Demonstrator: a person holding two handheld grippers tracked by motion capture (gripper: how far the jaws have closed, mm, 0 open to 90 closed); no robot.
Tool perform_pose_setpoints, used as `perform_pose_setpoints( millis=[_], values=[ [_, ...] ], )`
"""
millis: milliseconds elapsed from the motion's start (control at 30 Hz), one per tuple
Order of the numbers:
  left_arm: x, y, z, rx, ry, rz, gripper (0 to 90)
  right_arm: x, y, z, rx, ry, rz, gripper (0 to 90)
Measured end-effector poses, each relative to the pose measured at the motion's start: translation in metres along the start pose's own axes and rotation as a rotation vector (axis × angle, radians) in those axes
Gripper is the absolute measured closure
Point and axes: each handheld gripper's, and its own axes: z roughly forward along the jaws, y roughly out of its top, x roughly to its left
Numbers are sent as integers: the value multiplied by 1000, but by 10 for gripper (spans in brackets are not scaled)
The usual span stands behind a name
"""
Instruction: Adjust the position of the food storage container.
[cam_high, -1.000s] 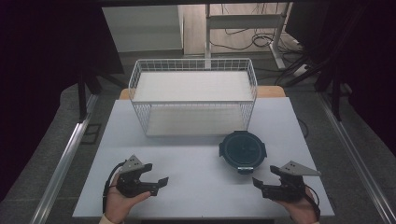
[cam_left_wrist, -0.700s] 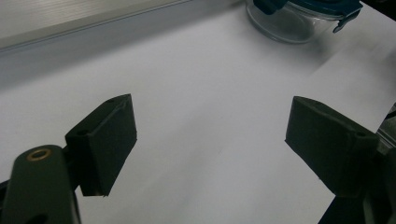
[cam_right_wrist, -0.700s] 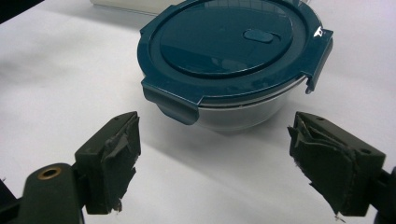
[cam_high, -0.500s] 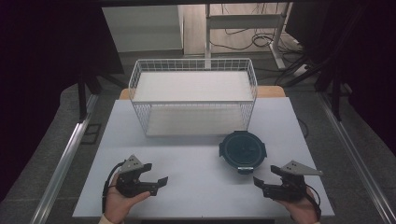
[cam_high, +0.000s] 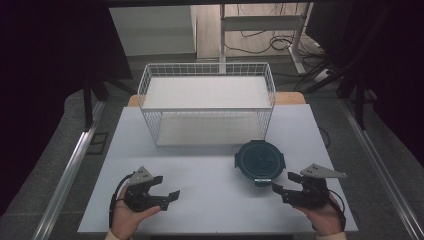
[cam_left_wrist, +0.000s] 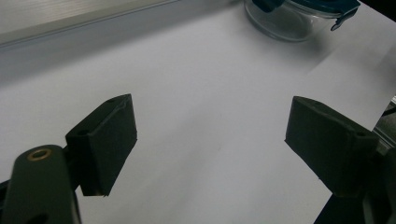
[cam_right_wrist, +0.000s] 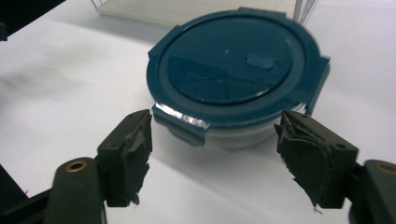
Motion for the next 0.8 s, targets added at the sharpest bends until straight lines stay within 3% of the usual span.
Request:
perform_pose_setpoints(
  millis=[333, 633, 800],
  values=[
    [-1, 0, 1, 3, 5, -5, 160, -18, 36, 0, 40, -9, -2, 416],
    [1, -1, 2, 10, 9, -6, 159, -32, 53, 10, 78, -19, -19, 563],
    [1, -1, 2, 13, 11, -4, 160, -43, 69, 27, 126, -45, -20, 759]
  ],
)
